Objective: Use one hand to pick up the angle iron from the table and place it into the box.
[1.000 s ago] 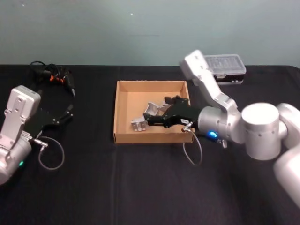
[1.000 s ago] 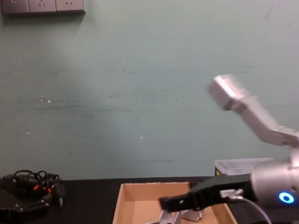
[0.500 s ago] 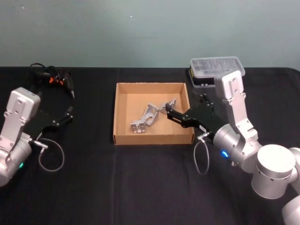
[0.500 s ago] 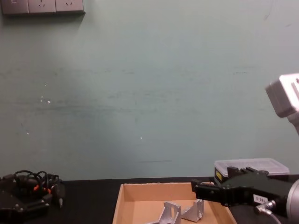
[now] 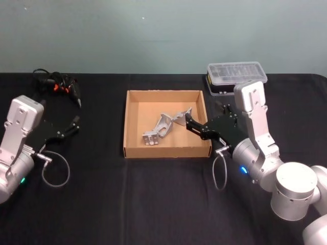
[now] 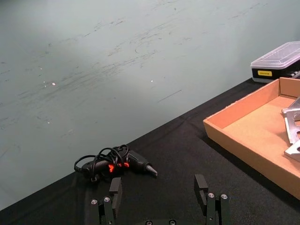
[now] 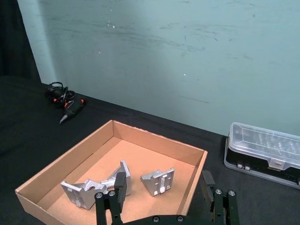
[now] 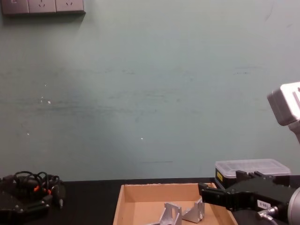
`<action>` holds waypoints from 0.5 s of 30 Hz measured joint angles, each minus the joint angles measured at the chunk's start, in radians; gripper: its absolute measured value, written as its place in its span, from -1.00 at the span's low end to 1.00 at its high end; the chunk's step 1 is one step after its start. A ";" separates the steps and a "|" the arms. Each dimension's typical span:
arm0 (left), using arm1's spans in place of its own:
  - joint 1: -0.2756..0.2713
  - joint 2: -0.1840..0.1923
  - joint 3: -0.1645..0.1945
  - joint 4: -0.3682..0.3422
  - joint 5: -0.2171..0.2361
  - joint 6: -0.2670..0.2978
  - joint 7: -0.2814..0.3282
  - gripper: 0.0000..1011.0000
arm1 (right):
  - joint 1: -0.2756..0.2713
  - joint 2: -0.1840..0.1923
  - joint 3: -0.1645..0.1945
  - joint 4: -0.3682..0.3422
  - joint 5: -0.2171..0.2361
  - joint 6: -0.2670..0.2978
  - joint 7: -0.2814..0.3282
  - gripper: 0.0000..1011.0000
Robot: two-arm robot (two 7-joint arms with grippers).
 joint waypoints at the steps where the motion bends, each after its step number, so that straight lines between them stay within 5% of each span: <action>1: 0.000 0.000 0.000 0.000 0.000 0.000 0.000 1.00 | 0.000 0.000 0.000 0.000 0.000 0.000 0.000 0.98; 15: 0.000 0.000 0.000 0.000 0.000 0.000 0.000 1.00 | 0.002 0.003 -0.003 -0.002 0.005 0.001 0.007 0.98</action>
